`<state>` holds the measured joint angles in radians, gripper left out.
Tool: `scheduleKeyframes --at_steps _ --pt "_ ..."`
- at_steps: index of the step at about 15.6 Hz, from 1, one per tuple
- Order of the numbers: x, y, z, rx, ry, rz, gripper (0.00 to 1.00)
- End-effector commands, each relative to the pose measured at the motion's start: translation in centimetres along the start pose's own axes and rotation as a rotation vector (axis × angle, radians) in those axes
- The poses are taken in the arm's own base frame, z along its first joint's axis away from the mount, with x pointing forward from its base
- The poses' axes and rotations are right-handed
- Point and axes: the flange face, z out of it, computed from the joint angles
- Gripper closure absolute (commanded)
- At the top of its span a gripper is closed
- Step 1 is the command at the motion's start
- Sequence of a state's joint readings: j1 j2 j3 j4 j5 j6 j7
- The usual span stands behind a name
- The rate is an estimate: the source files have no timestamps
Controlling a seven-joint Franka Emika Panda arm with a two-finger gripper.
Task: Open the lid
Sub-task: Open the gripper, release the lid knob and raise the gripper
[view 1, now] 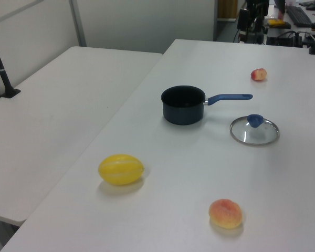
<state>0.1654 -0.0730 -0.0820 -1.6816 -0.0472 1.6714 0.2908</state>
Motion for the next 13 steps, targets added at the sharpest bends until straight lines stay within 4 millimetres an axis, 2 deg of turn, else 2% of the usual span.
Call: scheduleKeyframes --at_steps 1,6,13 --pt "0.5 -0.8 0.8 0.067 0.020 -0.137 0.00" --pt "2.4 0.0 1.6 0.069 0.072 -0.310 0.00" --pt "2.2 -0.4 2.1 0.070 0.060 -0.311 0.00"
